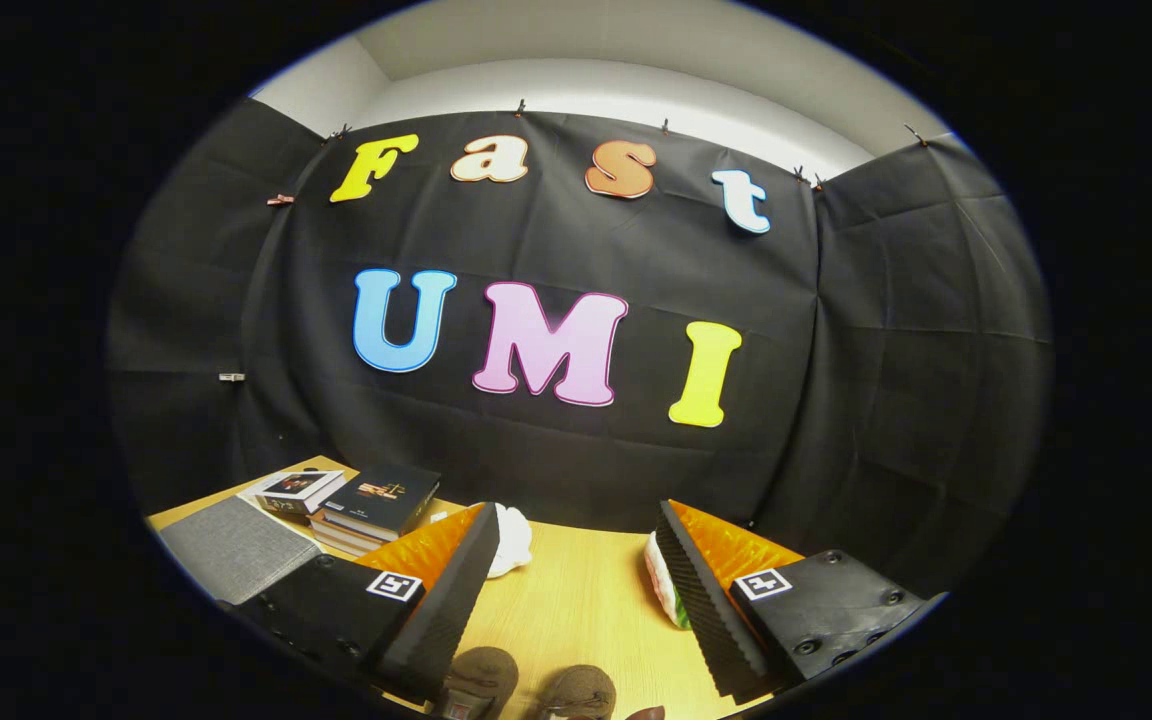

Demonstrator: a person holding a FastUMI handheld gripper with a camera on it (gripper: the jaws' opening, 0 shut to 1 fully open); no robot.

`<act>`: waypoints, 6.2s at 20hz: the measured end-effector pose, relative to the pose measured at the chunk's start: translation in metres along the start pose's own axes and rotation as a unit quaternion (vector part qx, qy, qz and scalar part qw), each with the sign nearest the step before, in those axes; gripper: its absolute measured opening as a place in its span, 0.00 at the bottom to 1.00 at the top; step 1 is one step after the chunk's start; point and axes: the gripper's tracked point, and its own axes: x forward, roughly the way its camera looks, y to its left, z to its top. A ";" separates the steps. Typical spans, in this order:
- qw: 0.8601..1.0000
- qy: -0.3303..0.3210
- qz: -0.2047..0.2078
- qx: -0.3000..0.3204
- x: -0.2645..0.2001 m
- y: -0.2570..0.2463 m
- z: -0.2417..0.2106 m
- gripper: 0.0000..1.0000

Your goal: Open the storage box then place both shoes into the box .Put the left shoe in first, then the right shoe, with the right side of both shoes facing outward in a uniform manner.

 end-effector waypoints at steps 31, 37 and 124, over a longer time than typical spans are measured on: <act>0.582 0.479 0.430 0.496 -0.085 0.340 -0.212 0.98; 0.529 0.491 0.413 0.555 -0.079 0.353 -0.218 0.79; 0.876 0.452 0.158 0.055 -0.083 0.115 -0.352 0.62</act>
